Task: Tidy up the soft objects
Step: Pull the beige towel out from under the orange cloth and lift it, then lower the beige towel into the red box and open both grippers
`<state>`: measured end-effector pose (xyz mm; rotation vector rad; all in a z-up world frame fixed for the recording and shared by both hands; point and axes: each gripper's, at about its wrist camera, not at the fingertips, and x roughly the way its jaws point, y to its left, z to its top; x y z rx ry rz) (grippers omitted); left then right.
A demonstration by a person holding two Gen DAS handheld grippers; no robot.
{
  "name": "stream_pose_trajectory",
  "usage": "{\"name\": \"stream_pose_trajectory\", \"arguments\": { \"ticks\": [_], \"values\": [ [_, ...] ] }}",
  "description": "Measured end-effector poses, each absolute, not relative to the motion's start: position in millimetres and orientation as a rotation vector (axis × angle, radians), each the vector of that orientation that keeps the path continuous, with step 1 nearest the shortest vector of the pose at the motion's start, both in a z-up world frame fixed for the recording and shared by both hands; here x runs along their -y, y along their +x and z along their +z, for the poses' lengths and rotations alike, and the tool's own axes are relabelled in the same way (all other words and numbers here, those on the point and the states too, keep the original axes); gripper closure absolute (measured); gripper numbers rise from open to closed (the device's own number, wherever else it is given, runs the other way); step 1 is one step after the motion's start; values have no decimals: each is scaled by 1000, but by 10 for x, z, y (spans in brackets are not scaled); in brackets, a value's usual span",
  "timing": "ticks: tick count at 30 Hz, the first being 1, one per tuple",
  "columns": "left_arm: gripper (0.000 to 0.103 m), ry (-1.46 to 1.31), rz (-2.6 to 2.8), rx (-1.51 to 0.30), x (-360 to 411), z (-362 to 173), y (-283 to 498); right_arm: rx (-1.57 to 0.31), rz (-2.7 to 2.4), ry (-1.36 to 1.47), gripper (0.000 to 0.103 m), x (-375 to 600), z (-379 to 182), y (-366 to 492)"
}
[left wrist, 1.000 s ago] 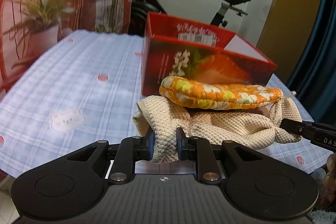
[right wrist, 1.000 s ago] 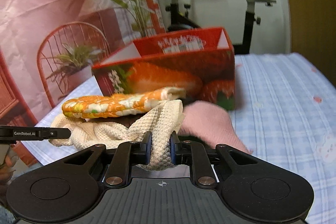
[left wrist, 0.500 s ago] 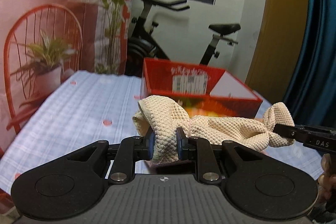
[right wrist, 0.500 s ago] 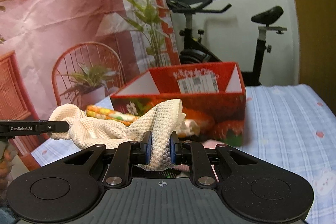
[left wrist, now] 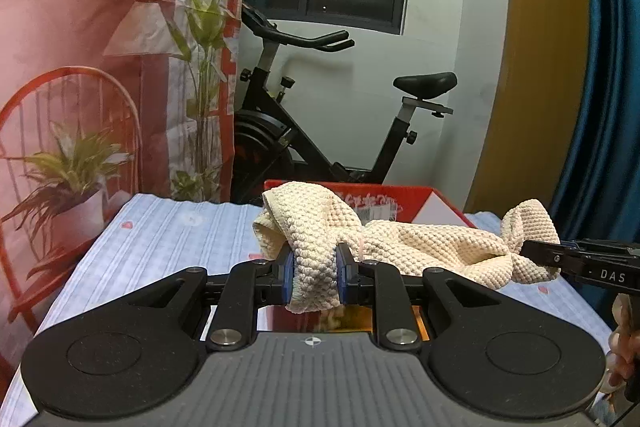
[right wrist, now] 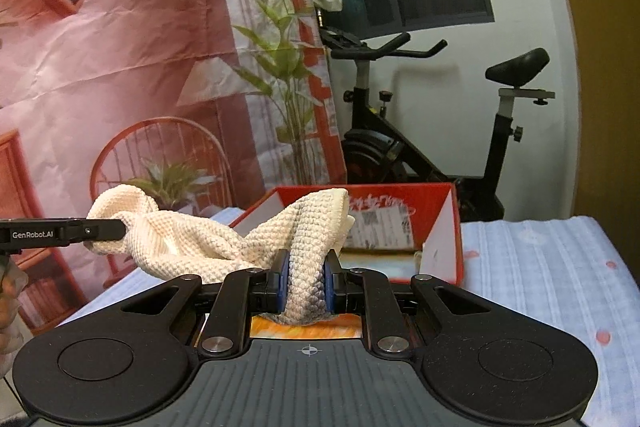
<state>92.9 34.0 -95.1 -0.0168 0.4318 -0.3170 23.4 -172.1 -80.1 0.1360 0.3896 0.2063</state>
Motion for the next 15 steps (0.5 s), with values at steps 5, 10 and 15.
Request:
{"name": "stream_pose_trajectory", "arguments": {
  "ticks": [5,10,15],
  "values": [
    [81,1,-318,-466,-203,-921,1362,-407,181,115,87,1810,-691,637],
    [81,7,-325,-515,-79,-973,1846,-450,138,101,87,1926,-651,1170],
    [81,35,-319,-565,35,-1090,2344,-480,120,75,87,2066,-704,1690]
  ]
}}
